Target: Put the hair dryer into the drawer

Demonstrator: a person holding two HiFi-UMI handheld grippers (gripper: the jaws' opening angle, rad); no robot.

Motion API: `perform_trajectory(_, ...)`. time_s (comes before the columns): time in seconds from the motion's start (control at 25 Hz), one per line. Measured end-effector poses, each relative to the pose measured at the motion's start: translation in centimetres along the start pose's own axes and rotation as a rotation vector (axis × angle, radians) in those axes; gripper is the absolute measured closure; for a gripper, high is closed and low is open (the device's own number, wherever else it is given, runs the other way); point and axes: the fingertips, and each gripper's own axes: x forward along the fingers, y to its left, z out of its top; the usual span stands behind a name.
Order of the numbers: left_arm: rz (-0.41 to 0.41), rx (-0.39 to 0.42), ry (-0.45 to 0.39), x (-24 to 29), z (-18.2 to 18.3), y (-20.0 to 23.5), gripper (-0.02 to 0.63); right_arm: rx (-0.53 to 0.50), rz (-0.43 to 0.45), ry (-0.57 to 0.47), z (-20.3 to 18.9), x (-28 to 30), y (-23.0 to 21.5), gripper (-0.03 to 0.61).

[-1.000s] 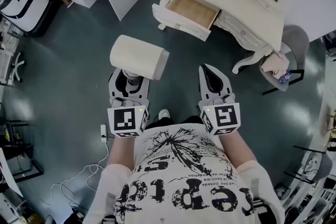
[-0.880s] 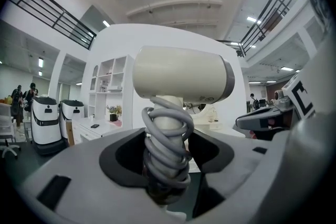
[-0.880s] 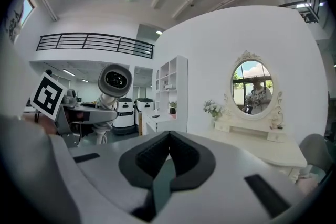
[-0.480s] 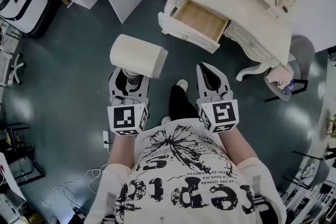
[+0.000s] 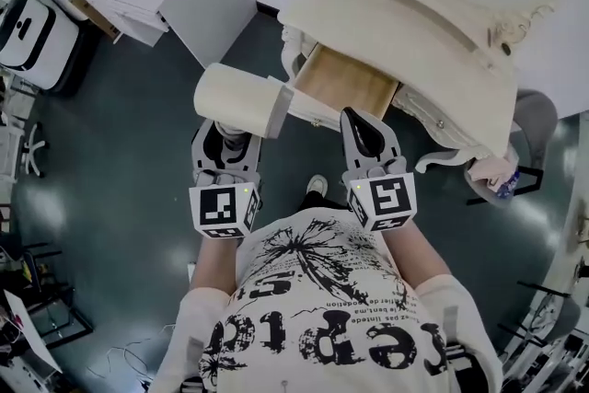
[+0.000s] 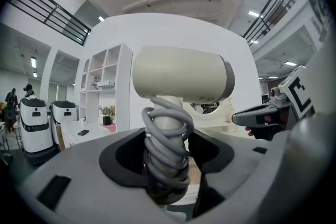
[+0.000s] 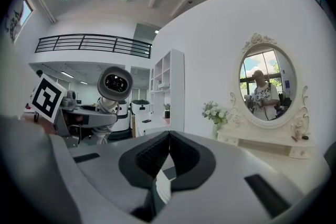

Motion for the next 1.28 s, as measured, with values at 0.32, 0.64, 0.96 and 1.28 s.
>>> perform_trajectory(0.32, -0.135, 0.054, 0.018, 11.7, 0.8, -2.5, 0.359, 0.031, -0.102, 0.018, -0.1, 4.9, -8.8, 0.561)
perform_trajectory(0.64, -0.379, 0.086, 0.060, 21.1, -0.3, -5.9, 0.359, 0.080, -0.314, 0.052, -1.0, 6.4, -15.1, 0.561)
perform_trajectory(0.96, -0.700, 0.216, 0.113, 28.2, -1.7, -9.9, 0.359, 0.151, -0.586, 0.046, -1.1, 7.1, -19.7, 0.561)
perform_trajectory(1.28, -0.978, 0.376, 0.268, 30.7, -8.7, -12.8, 0.359, 0.167, -0.729, 0.065, -2.9, 7.4, -20.5, 0.561)
